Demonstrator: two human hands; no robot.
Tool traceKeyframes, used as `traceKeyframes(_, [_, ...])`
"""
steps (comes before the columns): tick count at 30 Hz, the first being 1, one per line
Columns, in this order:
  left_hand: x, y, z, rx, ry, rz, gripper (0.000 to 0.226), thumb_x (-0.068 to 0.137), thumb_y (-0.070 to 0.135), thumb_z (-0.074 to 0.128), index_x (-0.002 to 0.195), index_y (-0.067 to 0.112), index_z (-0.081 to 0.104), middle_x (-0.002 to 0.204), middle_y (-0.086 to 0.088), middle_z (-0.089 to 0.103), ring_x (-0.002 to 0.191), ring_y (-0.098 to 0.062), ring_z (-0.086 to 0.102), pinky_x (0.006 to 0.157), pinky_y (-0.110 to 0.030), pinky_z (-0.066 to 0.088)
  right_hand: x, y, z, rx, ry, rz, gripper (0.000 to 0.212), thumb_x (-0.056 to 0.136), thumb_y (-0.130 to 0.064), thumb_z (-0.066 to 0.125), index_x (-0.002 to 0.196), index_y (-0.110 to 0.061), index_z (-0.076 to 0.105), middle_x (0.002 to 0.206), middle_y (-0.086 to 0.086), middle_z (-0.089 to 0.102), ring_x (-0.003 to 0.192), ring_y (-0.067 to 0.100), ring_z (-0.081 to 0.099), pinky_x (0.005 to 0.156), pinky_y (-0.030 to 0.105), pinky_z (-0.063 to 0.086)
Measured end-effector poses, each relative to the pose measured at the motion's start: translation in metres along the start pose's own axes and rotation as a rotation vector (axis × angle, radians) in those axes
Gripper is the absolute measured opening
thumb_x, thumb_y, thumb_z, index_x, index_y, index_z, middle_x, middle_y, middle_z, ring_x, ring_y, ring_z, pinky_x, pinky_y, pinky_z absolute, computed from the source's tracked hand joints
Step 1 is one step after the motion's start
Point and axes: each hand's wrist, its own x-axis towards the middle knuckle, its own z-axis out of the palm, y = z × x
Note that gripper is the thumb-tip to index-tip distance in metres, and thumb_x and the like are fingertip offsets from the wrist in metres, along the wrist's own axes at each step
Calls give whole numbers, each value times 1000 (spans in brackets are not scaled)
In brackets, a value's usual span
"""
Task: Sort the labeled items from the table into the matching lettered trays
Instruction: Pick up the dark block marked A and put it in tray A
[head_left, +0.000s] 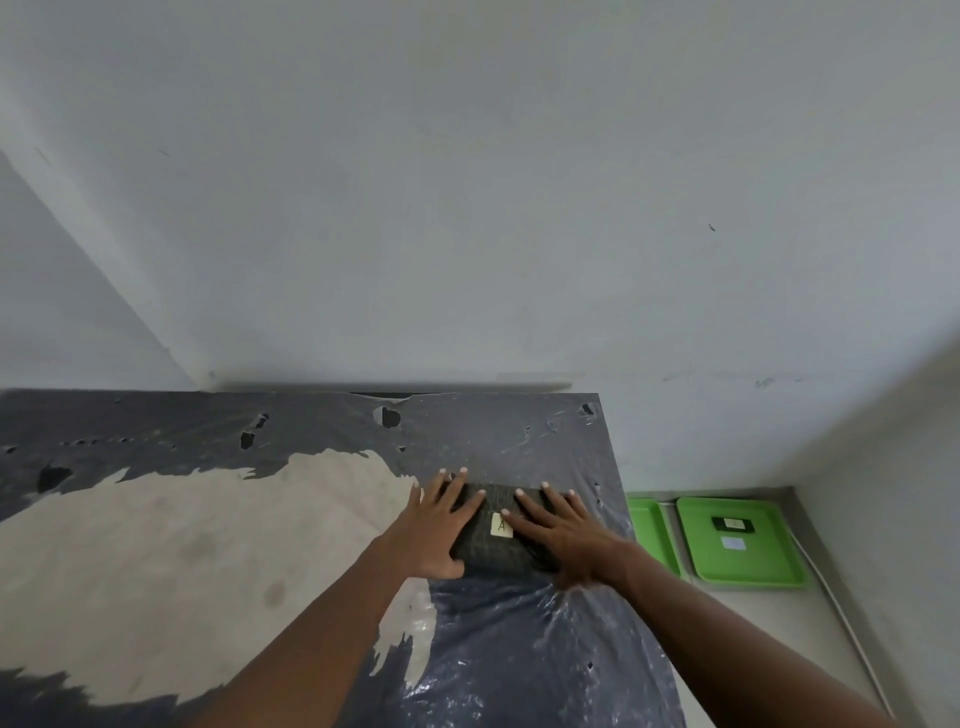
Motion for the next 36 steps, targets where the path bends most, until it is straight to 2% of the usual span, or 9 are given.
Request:
traceKeyframes(7, [12, 16, 8, -7, 44, -21, 112, 71, 67, 69, 153, 14, 14, 165, -12, -2, 152, -42, -6, 121, -63, 6, -6, -8, 9, 45, 51, 91, 112, 84, -20, 71, 144, -49, -19, 161, -2, -21, 145, 36, -23, 115, 62, -8])
traceKeyframes(10, [19, 17, 5, -34, 66, -3, 112, 68, 68, 71, 149, 11, 19, 165, -12, -2, 152, -41, -4, 121, -63, 6, -7, -16, 11, 117, 97, 178, 102, 87, -35, 67, 150, -39, -13, 163, 4, -16, 148, 33, -16, 118, 61, -1])
traceKeyframes(12, [23, 17, 3, -71, 60, -6, 112, 67, 66, 72, 149, 12, 19, 163, -12, 10, 151, -40, 7, 122, -61, 8, -10, -18, 12, 187, 121, 280, 102, 85, -42, 67, 153, -28, -8, 164, 8, -12, 149, 35, -11, 120, 61, 3])
traceKeyframes(14, [25, 17, 2, -84, 89, -11, 108, 64, 66, 72, 145, 16, 23, 153, -8, 28, 143, -34, 28, 120, -58, 20, -16, -15, 14, 251, 135, 343, 102, 83, -38, 68, 154, -23, -5, 164, 9, -9, 150, 36, -9, 120, 62, 7])
traceKeyframes(17, [26, 25, 2, -63, 131, -12, 109, 57, 68, 70, 143, 20, 23, 143, -2, 37, 129, -27, 41, 113, -53, 31, -27, -4, 15, 305, 145, 300, 101, 84, -35, 69, 154, -21, -3, 165, 7, -6, 150, 32, -8, 122, 57, 14])
traceKeyframes(22, [22, 57, 5, -24, 130, -132, 129, 52, 67, 68, 154, 15, 7, 147, -5, 31, 132, -29, 35, 111, -51, 33, -44, 12, 20, 308, 188, 192, 97, 85, -25, 68, 154, -18, 0, 164, 11, -6, 150, 35, -8, 123, 51, 15])
traceKeyframes(24, [23, 73, 0, -3, 120, -166, 128, 52, 68, 68, 153, 14, 9, 148, -6, 29, 131, -29, 34, 109, -49, 34, -53, 21, 23, 273, 199, 158, 96, 85, -25, 67, 154, -16, 0, 164, 13, -6, 150, 36, -7, 123, 51, 14])
traceKeyframes(31, [25, 137, -19, 7, 117, -216, 127, 54, 66, 76, 151, 12, 14, 150, -9, 29, 131, -31, 35, 114, -51, 31, -107, 67, 30, 126, 296, 33, 104, 85, -61, 59, 153, -15, -4, 163, 11, -8, 150, 32, -11, 124, 47, -1])
traceKeyframes(36, [24, 176, -30, 34, 182, -182, 125, 54, 69, 75, 149, 9, 18, 144, -9, 34, 125, -28, 40, 116, -47, 31, -148, 91, 37, 119, 381, 20, 100, 85, -68, 50, 154, -17, -2, 163, 10, -5, 151, 26, -4, 125, 45, 5])
